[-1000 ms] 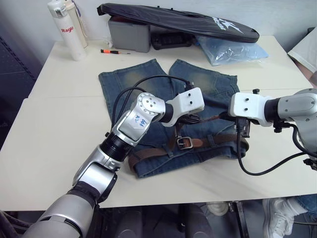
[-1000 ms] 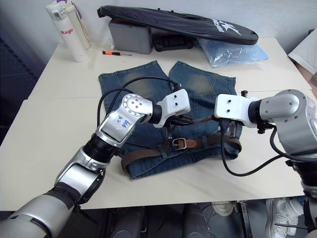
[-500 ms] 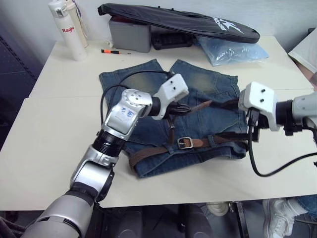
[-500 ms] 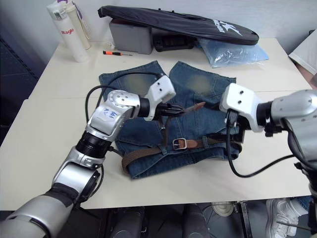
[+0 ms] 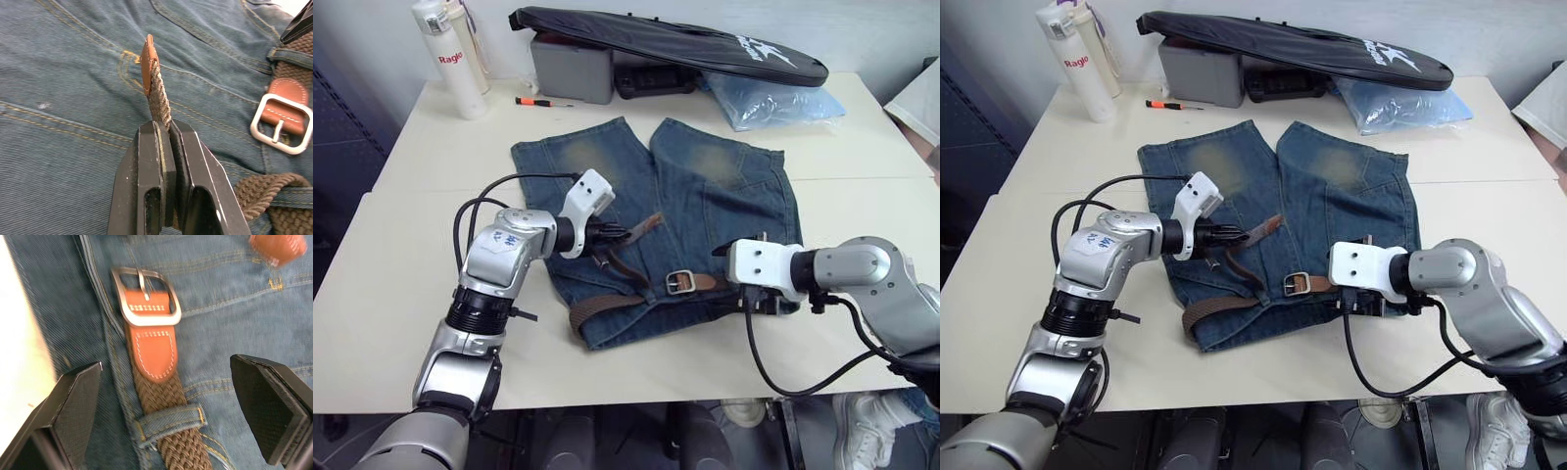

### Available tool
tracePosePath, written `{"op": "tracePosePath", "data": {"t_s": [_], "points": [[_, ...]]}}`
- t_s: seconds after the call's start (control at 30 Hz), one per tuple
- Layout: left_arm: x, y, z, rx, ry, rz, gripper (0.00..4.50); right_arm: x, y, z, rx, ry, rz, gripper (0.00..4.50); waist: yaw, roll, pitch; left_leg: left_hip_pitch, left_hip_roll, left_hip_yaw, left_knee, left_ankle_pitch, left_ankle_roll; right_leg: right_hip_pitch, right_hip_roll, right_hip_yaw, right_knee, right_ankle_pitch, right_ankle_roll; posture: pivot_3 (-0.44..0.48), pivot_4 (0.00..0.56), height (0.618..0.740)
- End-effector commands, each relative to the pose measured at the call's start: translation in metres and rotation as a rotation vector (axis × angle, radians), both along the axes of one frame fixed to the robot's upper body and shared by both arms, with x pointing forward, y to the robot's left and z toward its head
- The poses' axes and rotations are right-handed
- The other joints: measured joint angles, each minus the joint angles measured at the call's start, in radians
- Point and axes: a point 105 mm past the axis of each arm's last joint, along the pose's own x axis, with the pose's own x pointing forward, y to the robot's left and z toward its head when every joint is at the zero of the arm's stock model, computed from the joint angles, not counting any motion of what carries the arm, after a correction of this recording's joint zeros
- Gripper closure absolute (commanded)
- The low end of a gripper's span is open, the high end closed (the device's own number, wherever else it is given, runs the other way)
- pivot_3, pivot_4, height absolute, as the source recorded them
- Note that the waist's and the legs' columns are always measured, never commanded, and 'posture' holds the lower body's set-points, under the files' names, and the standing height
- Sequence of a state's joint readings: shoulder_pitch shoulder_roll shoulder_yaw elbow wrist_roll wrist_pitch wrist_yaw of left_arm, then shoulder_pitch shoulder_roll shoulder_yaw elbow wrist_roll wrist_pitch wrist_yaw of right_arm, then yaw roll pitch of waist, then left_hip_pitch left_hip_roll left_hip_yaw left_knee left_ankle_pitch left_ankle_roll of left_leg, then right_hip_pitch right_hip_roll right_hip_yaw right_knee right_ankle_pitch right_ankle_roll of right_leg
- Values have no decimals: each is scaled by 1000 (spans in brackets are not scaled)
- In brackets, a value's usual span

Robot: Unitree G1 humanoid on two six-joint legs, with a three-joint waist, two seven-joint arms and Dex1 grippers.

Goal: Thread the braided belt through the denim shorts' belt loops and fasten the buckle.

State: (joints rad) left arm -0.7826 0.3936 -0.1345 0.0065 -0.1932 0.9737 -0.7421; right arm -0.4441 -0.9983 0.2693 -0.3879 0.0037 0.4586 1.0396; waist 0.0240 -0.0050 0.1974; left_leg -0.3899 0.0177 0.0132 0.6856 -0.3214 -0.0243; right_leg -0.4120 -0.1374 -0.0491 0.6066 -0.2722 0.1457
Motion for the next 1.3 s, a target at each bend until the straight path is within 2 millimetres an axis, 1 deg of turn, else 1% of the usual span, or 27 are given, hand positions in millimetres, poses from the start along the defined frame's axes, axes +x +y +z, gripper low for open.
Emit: {"op": "tracePosePath", "data": {"t_s": [0.03, 0.2, 0.4, 0.5, 0.53, 0.57, 0.6, 0.63, 0.67, 0.7, 0.73, 0.8, 0.83, 0.97, 1.07, 1.2, 1.3], "points": [[0, -1, 19, -14, -80, -11, 4500, 4, 3, -1, -38, -53, 35, 27, -1, 0, 0, 0, 0, 0, 0, 0, 0, 0, 0, 0, 0, 0, 0, 0, 150, 740], [-1, 1, 19, 0, -84, -12, 4500, 7, 2, -2, -48, -72, 33, 27, -1, 0, 0, 0, 0, 0, -1, 0, 0, 0, 0, 0, 0, 0, 0, 0, 150, 740], [-2, 2, 20, -3, -106, -43, 4500, 16, 4, 8, 26, -107, -9, 27, -3, 0, 0, 1, 0, 0, -1, 0, 0, 0, 0, 0, 0, 0, 0, 0, 150, 740], [-1, 3, 28, -19, -157, -60, 4500, 15, 5, 11, 87, -76, -24, 713, -2, 0, 0, 1, 0, 0, -1, 0, 0, 0, 0, 0, 0, 0, 0, 0, 150, 740], [-1, 5, 29, -17, -170, -65, 4500, 14, 6, 11, 100, -64, -23, 1032, -2, 0, 0, 1, 0, 0, -1, 0, 0, 0, 0, 0, 0, 0, 0, 0, 150, 740], [-1, 7, 30, -11, -180, -70, 4500, 13, 7, 10, 107, -55, -21, 1466, -2, 0, 0, 1, 0, 0, -1, 0, 0, 0, 0, 0, 0, 0, 0, 0, 150, 740], [0, 9, 30, -6, -186, -74, 4500, 13, 7, 10, 110, -51, -20, 1731, -2, 0, 0, 1, 0, 0, -1, 0, 0, 0, 0, 0, 0, 0, 0, 0, 150, 740], [0, 11, 30, -3, -192, -76, 4500, 13, 7, 10, 117, -46, -20, 2132, -2, 0, 0, 1, 0, 0, -1, 0, 0, 0, 0, 0, 0, 0, 0, 0, 150, 740], [1, 13, 31, -6, -195, -73, 4500, 13, 8, 10, 129, -41, -22, 2651, -2, 0, 0, 1, 0, 0, -1, 0, 0, 0, 0, 0, 0, 0, 0, 0, 150, 740], [1, 16, 31, -2, -203, -71, 4500, 13, 8, 10, 140, -37, -25, 2877, -2, 0, 0, 1, 0, 0, -1, 0, 0, 0, 0, 0, 0, 0, 0, 0, 150, 740], [1, 19, 30, 8, -209, -76, 4500, 13, 8, 10, 151, -32, -28, 3254, -2, 0, 0, 1, 0, 0, -1, 0, 0, 0, 0, 0, 0, 0, 0, 0, 150, 740], [-3, 25, 28, 32, -215, -101, 4500, 14, 8, 10, 172, -21, -37, 4299, -3, 0, 0, 1, 0, 0, -1, 0, 0, 0, 0, 0, 0, 0, 0, 0, 150, 740], [-7, 27, 27, 44, -216, -118, 4500, 14, 8, 11, 185, -15, -45, 4463, -4, 0, 0, 1, 0, 0, -1, 0, 0, 0, 0, 0, 0, 0, 0, 0, 150, 740], [-21, 39, 17, 99, -201, -164, 4500, 16, 10, 16, 293, 37, -109, 4463, -7, 0, 0, 1, 1, 0, -1, 0, 0, 0, 0, 0, 0, 0, 0, 0, 150, 740], [-28, 44, 11, 127, -183, -156, 4500, 13, 12, 13, 357, 99, -159, 4463, -6, 0, 0, 0, 1, 0, -1, 0, 0, 0, 0, 0, 0, 0, 0, 0, 150, 740], [-36, 34, 10, 102, -164, -159, 4500, 11, 14, 10, 448, 170, -247, 4463, -1, 0, 0, 1, 1, 0, -1, 0, 0, 0, 0, 0, 0, 0, 0, 0, 150, 740], [-42, 22, 9, 74, -144, -176, 4500, 11, 17, 10, 526, 202, -336, 4463, -1, 0, 0, 0, 1, 0, -1, 0, 0, 0, 0, 0, 0, 0, 0, 0, 150, 740]]}}
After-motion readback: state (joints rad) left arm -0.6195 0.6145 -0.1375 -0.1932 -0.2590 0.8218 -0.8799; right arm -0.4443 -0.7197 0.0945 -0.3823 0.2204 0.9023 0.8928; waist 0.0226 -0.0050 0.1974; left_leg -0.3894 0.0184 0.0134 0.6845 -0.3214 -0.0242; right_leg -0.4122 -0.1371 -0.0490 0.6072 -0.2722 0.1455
